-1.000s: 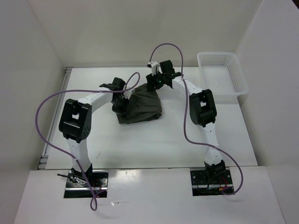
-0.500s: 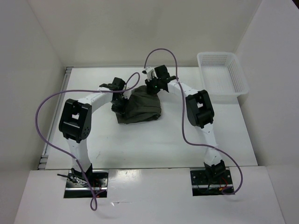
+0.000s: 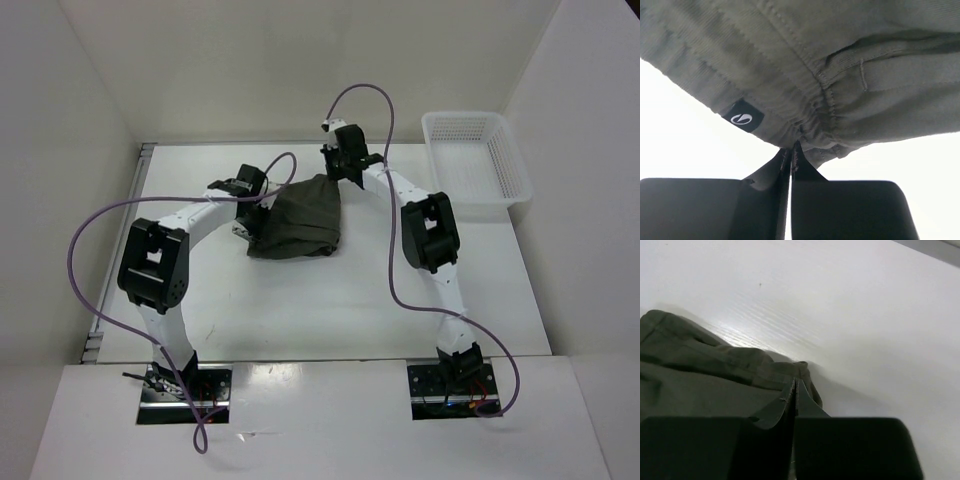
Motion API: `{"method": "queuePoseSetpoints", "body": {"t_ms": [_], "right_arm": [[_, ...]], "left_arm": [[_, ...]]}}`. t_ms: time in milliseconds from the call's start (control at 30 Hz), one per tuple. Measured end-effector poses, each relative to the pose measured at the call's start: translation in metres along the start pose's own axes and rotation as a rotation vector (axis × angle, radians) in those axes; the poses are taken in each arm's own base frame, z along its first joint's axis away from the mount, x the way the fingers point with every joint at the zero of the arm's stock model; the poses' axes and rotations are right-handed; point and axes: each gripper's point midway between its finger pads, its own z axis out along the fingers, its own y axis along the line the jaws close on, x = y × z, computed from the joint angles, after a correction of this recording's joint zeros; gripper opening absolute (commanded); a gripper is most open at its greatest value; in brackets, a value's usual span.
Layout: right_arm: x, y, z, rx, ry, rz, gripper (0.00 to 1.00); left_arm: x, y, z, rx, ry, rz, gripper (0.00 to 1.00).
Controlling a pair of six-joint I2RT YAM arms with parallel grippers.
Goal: Fold and stack the shorts
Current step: Fold the shorts
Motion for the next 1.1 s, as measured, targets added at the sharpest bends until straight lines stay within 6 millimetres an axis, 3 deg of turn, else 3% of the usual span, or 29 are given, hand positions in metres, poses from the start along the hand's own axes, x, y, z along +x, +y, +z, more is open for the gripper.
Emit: {"method": "queuePoseSetpoints", "body": {"t_ms": [367, 400, 467, 533, 700, 833, 867, 933, 1033, 1100], "right_arm": [[0.005, -0.011, 0.004, 0.057, 0.005, -0.010, 0.01], [0.004, -0.011, 0.004, 0.058, 0.003, -0.012, 0.23], [0.002, -0.014, 0.004, 0.072, -0.005, -0.021, 0.51], [0.000, -0.020, 0.003, 0.085, -0.011, -0.034, 0.67], [-0.013, -0.030, -0.011, 0.101, -0.026, -0.068, 0.75], [-0.053, -0.039, -0.056, 0.104, -0.078, -0.108, 0.83], [-0.064, -0.042, -0.073, 0.101, -0.094, -0.128, 0.88], [-0.084, -0.050, -0.116, 0.101, -0.104, -0.170, 0.93], [-0.106, -0.059, -0.188, 0.125, -0.123, -0.214, 0.99], [-0.096, -0.062, -0.234, 0.143, -0.109, -0.216, 0.99]], "left_arm": [[0.003, 0.004, 0.009, -0.036, -0.012, 0.005, 0.03], [0.003, 0.005, 0.009, -0.038, -0.015, 0.005, 0.09], [0.002, 0.006, 0.009, -0.043, -0.015, 0.006, 0.20], [0.005, 0.008, 0.008, -0.055, -0.005, 0.006, 0.41], [0.005, 0.011, 0.005, -0.073, 0.003, 0.010, 0.61], [-0.008, 0.009, -0.004, -0.074, -0.035, 0.017, 0.82], [-0.012, 0.008, -0.008, -0.074, -0.049, 0.018, 0.84], [-0.021, 0.006, -0.023, -0.074, -0.093, 0.023, 0.97], [-0.046, 0.007, -0.062, -0.089, -0.211, 0.020, 0.99], [-0.068, 0.010, -0.100, -0.113, -0.325, 0.014, 1.00]]}}
